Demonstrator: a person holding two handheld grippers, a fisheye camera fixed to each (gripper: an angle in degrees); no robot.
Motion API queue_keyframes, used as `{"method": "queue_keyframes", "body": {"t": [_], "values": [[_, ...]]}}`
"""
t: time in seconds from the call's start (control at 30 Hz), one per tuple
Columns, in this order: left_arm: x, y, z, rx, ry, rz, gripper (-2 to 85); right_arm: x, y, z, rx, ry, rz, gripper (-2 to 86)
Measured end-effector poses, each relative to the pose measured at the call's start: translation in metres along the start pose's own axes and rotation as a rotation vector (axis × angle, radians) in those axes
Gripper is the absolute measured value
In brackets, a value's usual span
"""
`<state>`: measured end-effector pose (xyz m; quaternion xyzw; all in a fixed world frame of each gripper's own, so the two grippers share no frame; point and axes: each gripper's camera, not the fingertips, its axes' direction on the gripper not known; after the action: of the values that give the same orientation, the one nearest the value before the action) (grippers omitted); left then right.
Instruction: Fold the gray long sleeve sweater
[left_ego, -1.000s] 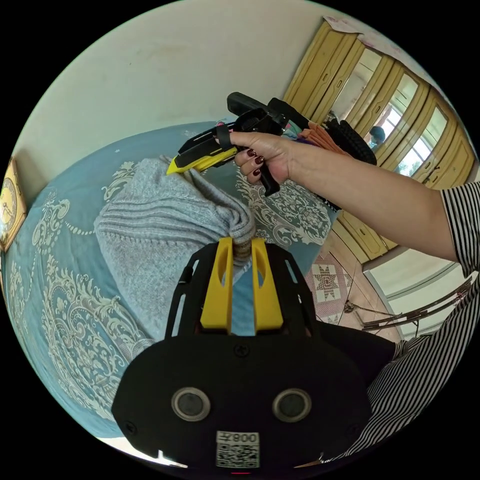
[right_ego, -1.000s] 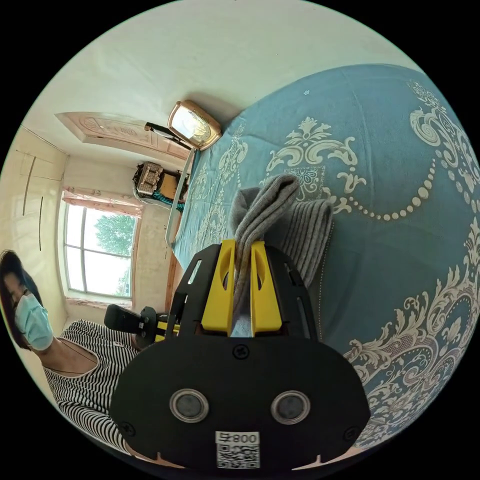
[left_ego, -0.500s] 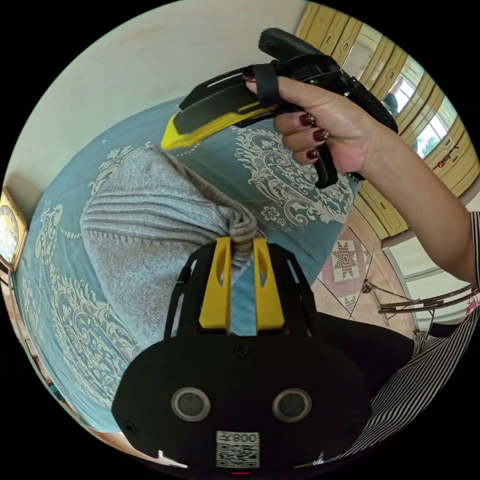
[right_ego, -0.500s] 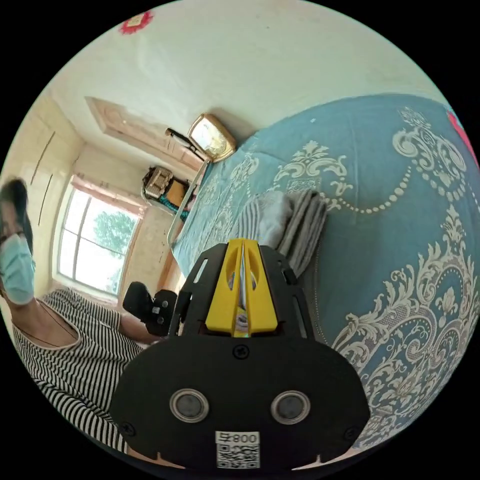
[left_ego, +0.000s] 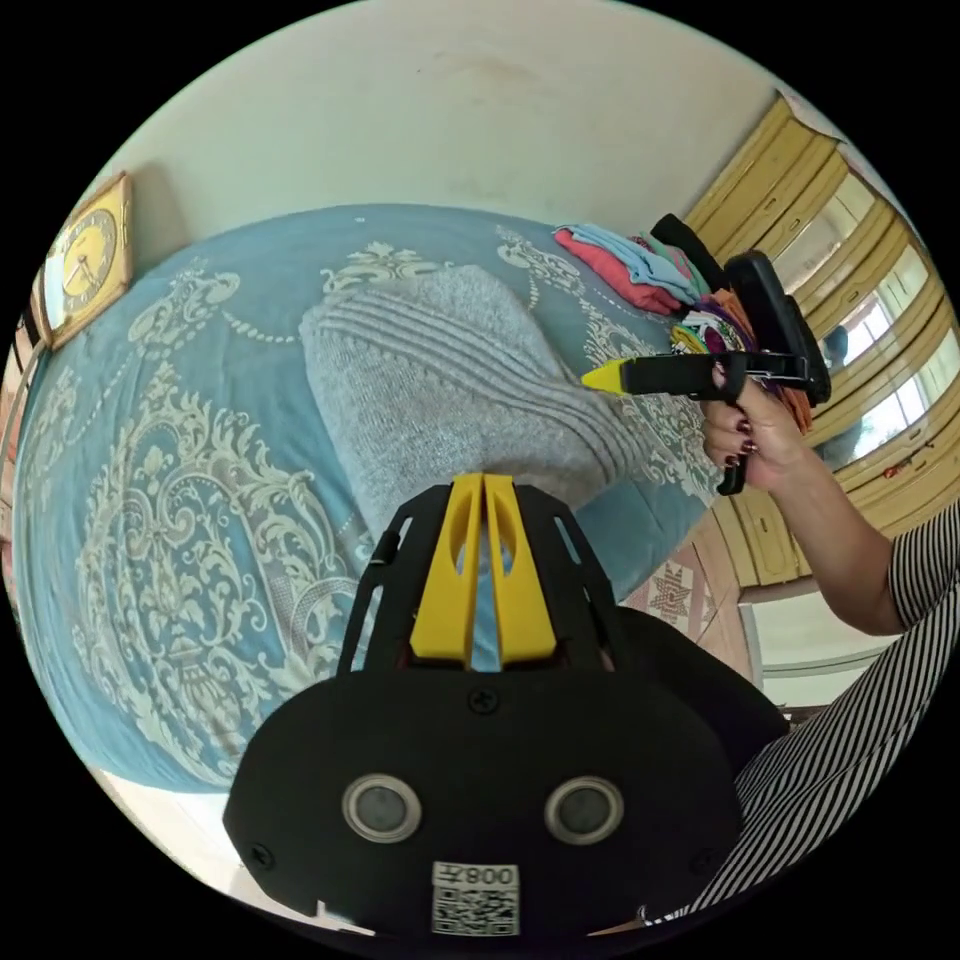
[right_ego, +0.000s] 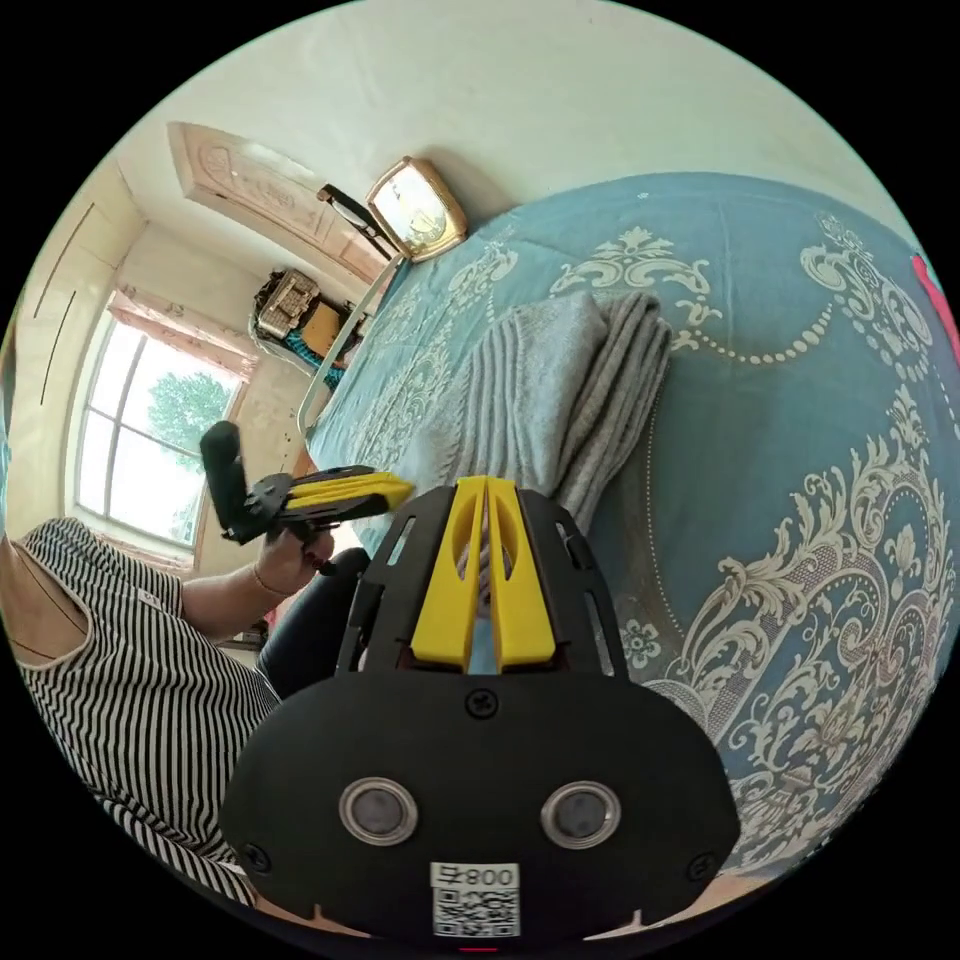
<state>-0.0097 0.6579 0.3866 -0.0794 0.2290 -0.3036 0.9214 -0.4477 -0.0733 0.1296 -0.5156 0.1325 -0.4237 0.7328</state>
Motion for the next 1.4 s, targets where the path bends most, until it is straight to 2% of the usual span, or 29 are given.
{"method": "queue_keyframes", "body": {"t": [0.07,0.13,0.23,0.37,0.53,0.67,0.7,0.77,0.9,1.07,1.13,1.23,1.3,1.4], "values": [[-0.01,0.004,0.0,0.031,0.041,-0.019,0.4,-0.018,0.01,0.013,-0.051,-0.011,-0.046,0.0],[-0.009,0.005,-0.006,0.021,0.036,0.013,0.3,-0.023,0.026,0.044,-0.184,0.103,-0.062,0.0],[-0.012,0.017,-0.008,0.026,-0.029,0.044,0.2,-0.014,0.034,0.041,-0.147,0.042,-0.004,0.0],[-0.031,0.034,0.002,0.024,0.014,0.039,0.2,-0.028,0.022,0.028,-0.107,0.042,-0.026,0.0],[-0.048,0.052,0.006,0.033,0.016,0.037,0.1,-0.026,-0.05,0.013,0.039,0.196,-0.058,0.0],[-0.065,0.069,0.01,0.053,0.045,0.032,0.1,0.015,-0.093,0.045,-0.047,0.293,0.049,0.0],[-0.071,0.074,0.012,0.059,0.05,0.025,0.1,0.033,-0.096,0.059,-0.094,0.249,0.087,0.0],[-0.079,0.081,0.014,0.065,0.057,0.02,0.1,0.053,-0.092,0.057,-0.038,0.119,0.176,0.0],[-0.099,0.094,0.007,0.065,0.086,-0.017,0.2,0.044,-0.075,0.04,-0.001,0.098,0.197,0.0],[-0.117,0.122,-0.014,0.118,0.083,-0.02,0.3,-0.028,-0.009,-0.001,0.07,0.049,0.025,0.1],[-0.136,0.134,0.009,0.023,0.08,-0.062,0.5,-0.051,0.035,0.011,0.005,0.066,-0.004,0.1],[-0.156,0.146,0.013,0.024,0.128,-0.102,0.8,-0.035,0.068,0.058,-0.203,0.148,0.033,0.3],[-0.168,0.153,0.002,0.043,0.148,-0.14,1.3,-0.024,0.075,0.044,-0.126,0.047,0.104,0.5],[-0.195,0.177,-0.015,0.091,0.205,-0.208,4.4,-0.025,0.088,0.01,-0.025,0.103,0.122,1.3]]}}
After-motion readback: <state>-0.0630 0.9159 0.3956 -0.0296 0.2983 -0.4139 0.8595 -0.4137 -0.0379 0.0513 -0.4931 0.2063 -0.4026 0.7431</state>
